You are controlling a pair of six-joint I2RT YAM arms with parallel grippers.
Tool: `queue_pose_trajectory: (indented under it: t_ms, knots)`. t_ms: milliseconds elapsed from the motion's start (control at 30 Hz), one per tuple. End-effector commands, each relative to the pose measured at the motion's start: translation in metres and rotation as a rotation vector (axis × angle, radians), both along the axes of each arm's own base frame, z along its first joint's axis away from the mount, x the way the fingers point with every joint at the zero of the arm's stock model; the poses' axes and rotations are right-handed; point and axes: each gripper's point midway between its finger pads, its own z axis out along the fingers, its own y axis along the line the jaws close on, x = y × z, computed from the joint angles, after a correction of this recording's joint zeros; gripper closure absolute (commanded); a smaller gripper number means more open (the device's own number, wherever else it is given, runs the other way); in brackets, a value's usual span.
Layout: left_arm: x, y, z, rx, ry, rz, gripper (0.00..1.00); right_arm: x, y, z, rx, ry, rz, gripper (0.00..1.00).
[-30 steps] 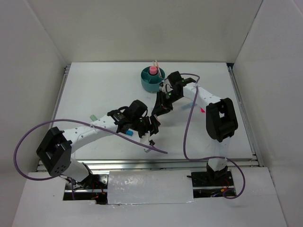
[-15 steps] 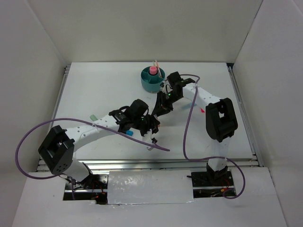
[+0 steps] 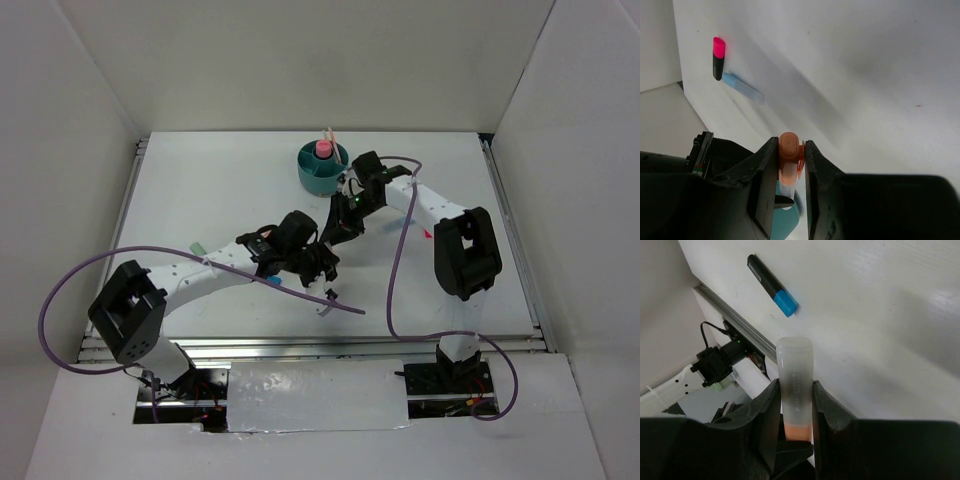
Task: Sort the stationery into containers
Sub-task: Place the pen in the storage box.
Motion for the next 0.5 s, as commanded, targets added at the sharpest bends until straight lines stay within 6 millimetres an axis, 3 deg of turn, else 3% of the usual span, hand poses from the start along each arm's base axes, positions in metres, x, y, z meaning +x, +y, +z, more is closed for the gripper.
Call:
queue_pose_trajectory:
  t_ms: [0, 33, 67, 133, 233, 267, 300, 333, 367, 400, 467]
  knots:
    - [0.009, -0.008, 0.029, -0.093, -0.004, 0.050, 0.89, 0.008, 0.011, 0.035, 0.078, -0.109, 0.056, 0.79]
    - [0.008, -0.009, 0.035, -0.119, 0.019, 0.064, 0.94, 0.013, 0.011, 0.042, 0.077, -0.138, 0.060, 0.71]
    - [0.009, -0.007, 0.044, -0.148, 0.033, 0.077, 0.98, 0.017, 0.010, 0.045, 0.068, -0.163, 0.062, 0.48]
    - [0.002, -0.007, 0.073, -0.240, 0.096, 0.094, 1.00, 0.034, -0.001, 0.059, 0.032, -0.261, 0.052, 0.27]
    - [0.002, -0.005, 0.116, -0.366, 0.209, 0.182, 1.00, 0.057, -0.021, 0.084, -0.009, -0.400, 0.028, 0.20]
    - [0.005, -0.001, 0.135, -0.417, 0.223, 0.214, 1.00, 0.072, -0.039, 0.086, -0.089, -0.462, -0.017, 0.20]
    - [0.009, 0.000, 0.152, -0.469, 0.253, 0.250, 1.00, 0.077, -0.051, 0.103, -0.128, -0.563, -0.012, 0.19]
    - [0.010, 0.002, 0.160, -0.527, 0.370, 0.333, 1.00, 0.082, -0.064, 0.109, -0.177, -0.617, -0.027, 0.19]
    - [0.024, 0.009, 0.184, -0.619, 0.375, 0.380, 1.00, 0.095, -0.090, 0.114, -0.289, -0.699, -0.060, 0.19]
    - [0.029, 0.014, 0.196, -0.693, 0.495, 0.471, 1.00, 0.096, -0.106, 0.123, -0.344, -0.755, -0.081, 0.19]
    - [0.068, 0.037, 0.220, -0.852, 0.520, 0.619, 1.00, 0.104, -0.145, 0.122, -0.473, -0.822, -0.085, 0.19]
